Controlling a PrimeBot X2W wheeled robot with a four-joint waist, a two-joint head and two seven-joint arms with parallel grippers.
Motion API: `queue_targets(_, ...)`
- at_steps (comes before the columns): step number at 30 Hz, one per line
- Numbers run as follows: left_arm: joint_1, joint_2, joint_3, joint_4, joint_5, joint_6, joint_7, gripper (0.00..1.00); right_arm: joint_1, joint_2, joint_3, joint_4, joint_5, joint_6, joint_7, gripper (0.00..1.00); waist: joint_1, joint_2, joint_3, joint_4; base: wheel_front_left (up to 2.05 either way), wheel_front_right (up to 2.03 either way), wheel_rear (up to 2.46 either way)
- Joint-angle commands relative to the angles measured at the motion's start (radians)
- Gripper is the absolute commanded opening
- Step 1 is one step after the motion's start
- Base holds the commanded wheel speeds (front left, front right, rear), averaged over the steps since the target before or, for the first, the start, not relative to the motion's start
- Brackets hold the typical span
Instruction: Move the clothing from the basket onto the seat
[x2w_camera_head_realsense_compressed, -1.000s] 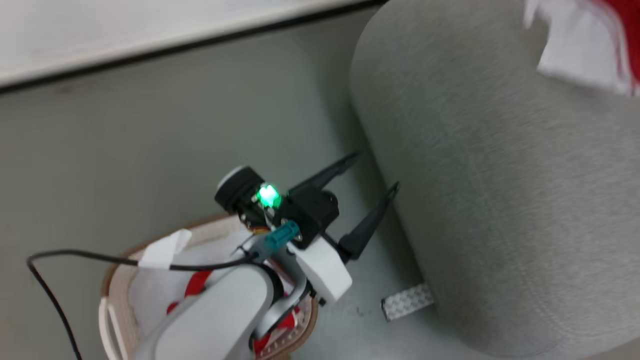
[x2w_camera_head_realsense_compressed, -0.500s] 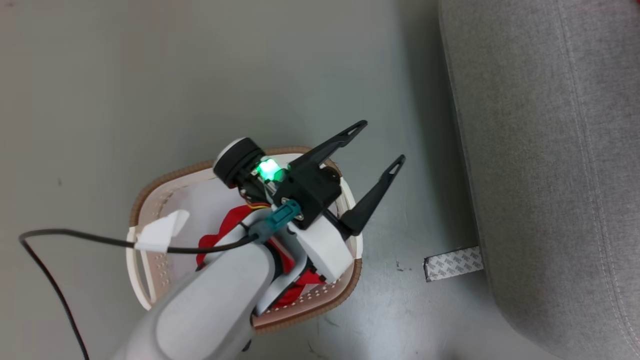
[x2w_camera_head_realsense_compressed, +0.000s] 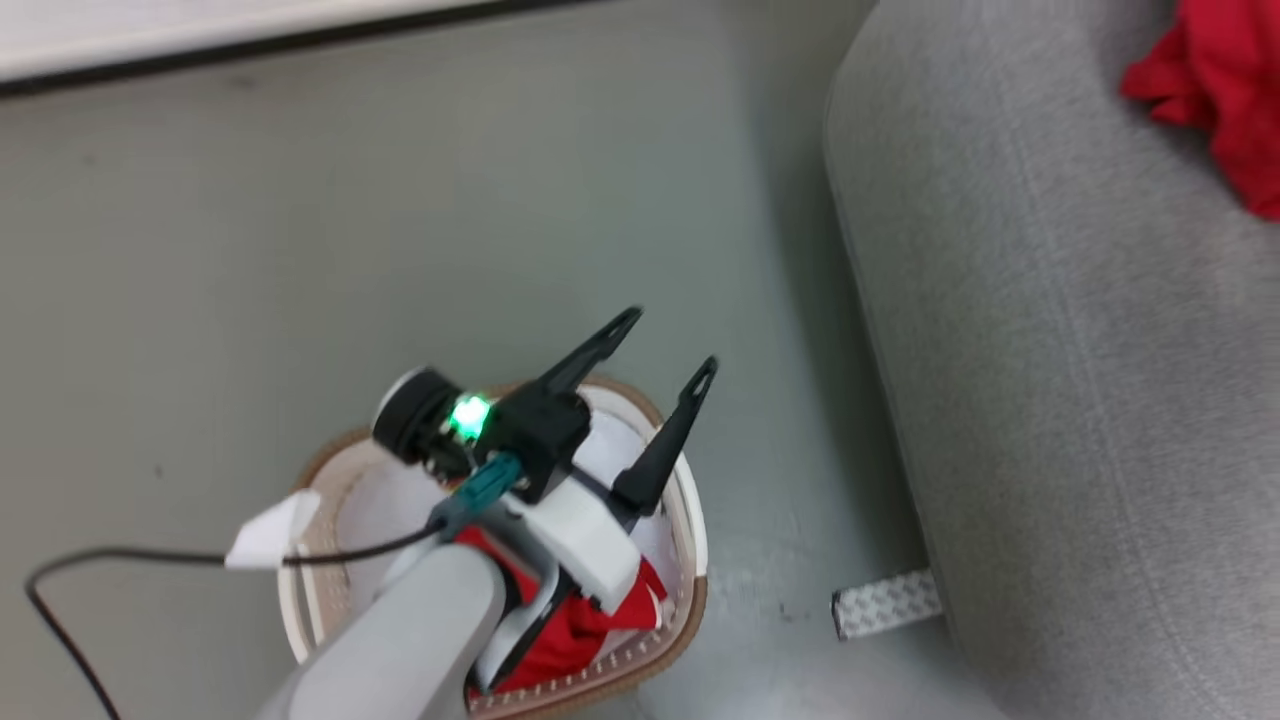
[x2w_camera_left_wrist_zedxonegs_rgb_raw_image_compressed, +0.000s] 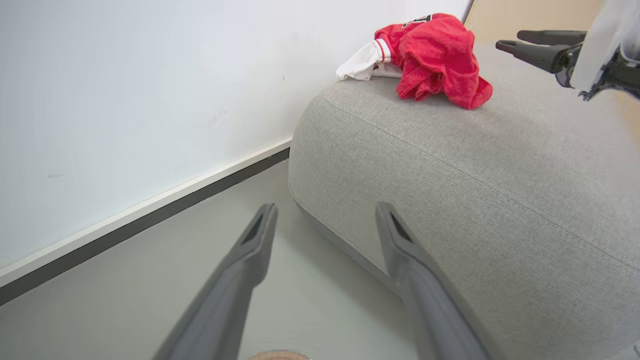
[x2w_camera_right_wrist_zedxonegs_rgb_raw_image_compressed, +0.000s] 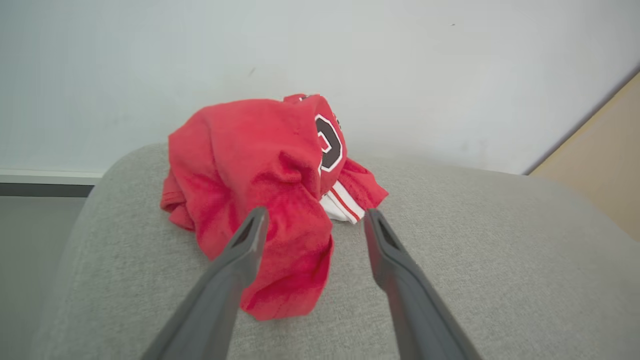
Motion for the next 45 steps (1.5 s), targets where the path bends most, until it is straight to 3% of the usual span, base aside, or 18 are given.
queue_targets(1,0.027,0.004,0.006,0.006,-0.012,0.008,-0.014,1.00,0.033,0.014,-0.003,-0.021,0.001,-0.002,-0.010,1.00,0.0000,0.0000,-0.083,0.006,0.00,0.00,0.00)
queue_targets(3,0.069,0.007,0.018,0.024,-0.026,0.030,-0.044,1.00,0.099,0.013,-0.001,-0.087,-0.007,-0.002,-0.018,1.00,0.0000,0.0000,-0.140,0.012,0.00,0.00,0.00)
queue_targets(14,0.333,0.025,0.104,0.098,-0.091,0.157,-0.184,1.00,0.545,0.130,0.034,-0.567,0.036,-0.002,-0.023,1.00,0.0000,0.0000,-0.423,0.090,0.00,0.00,0.00)
queue_targets(22,0.504,0.024,0.204,0.060,-0.071,0.218,-0.202,1.00,0.779,0.214,0.106,-0.711,0.053,-0.002,-0.018,1.00,0.0000,0.0000,-0.534,0.158,0.00,0.00,0.00)
queue_targets(30,0.643,-0.020,0.340,-0.031,0.006,0.192,-0.202,1.00,0.905,0.262,0.163,-0.678,0.050,-0.002,-0.024,1.00,0.0000,0.0000,-0.580,0.198,0.00,0.00,0.00)
queue_targets(45,0.697,-0.111,0.484,-0.003,0.119,0.064,-0.202,1.00,0.912,0.283,0.194,-0.641,0.066,-0.003,-0.025,1.00,0.0000,0.0000,-0.585,0.211,0.00,0.00,0.00)
